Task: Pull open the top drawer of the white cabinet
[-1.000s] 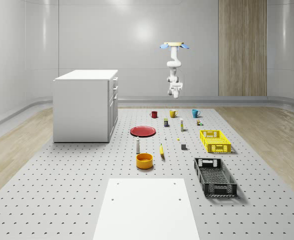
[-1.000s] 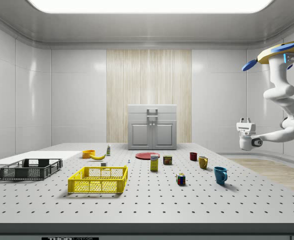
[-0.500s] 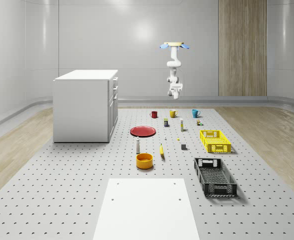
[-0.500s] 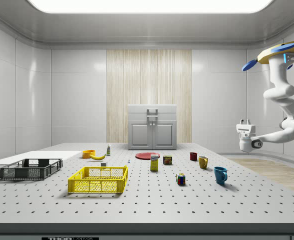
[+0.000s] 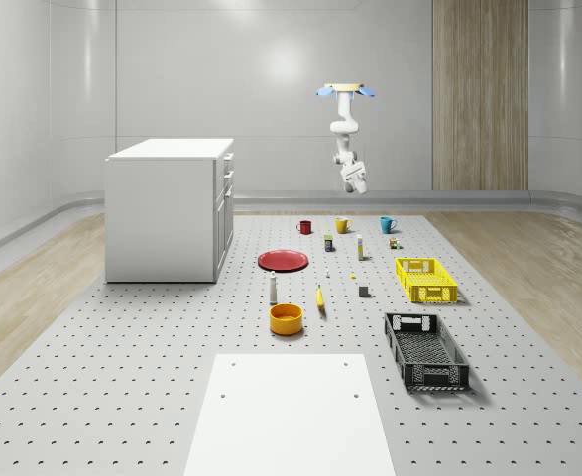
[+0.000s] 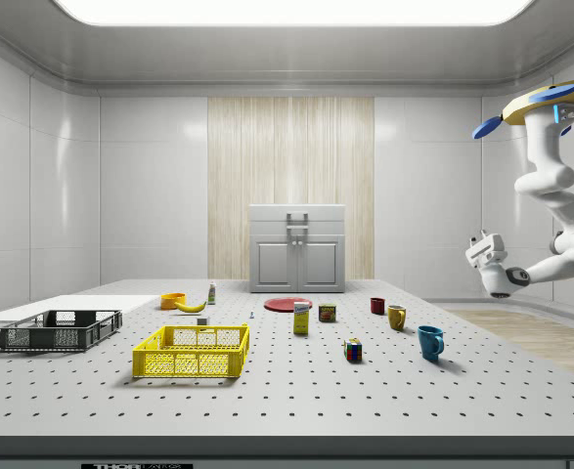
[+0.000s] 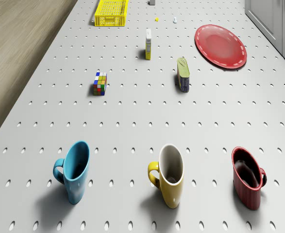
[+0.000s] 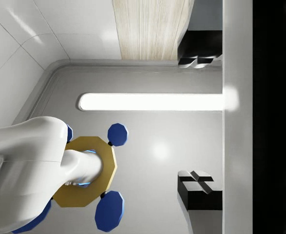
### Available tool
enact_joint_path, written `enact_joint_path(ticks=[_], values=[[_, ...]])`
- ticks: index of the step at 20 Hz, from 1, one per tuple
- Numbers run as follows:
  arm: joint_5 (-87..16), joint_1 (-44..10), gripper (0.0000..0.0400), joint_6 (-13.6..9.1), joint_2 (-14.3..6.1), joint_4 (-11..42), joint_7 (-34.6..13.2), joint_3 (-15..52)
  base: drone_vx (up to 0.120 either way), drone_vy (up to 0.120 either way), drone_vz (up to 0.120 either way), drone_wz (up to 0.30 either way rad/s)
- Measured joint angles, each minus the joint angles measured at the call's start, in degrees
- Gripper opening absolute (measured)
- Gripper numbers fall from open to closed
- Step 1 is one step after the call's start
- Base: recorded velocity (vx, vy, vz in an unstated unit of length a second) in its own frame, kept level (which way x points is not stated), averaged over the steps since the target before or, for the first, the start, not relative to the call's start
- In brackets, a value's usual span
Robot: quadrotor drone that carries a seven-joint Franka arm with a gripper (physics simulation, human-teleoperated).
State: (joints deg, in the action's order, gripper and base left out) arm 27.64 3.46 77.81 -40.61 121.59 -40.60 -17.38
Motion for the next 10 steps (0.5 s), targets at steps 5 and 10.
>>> enact_joint_path(ticks=[5,10], values=[[19.49,4.94,0.031,0.15,-1.26,8.44,3.39,-12.8,0.112,-0.12,0.0,0.0],[27.52,8.84,0.0307,1.03,-2.77,13.26,4.8,-18.76,0.12,-0.12,0.056,0.0]])
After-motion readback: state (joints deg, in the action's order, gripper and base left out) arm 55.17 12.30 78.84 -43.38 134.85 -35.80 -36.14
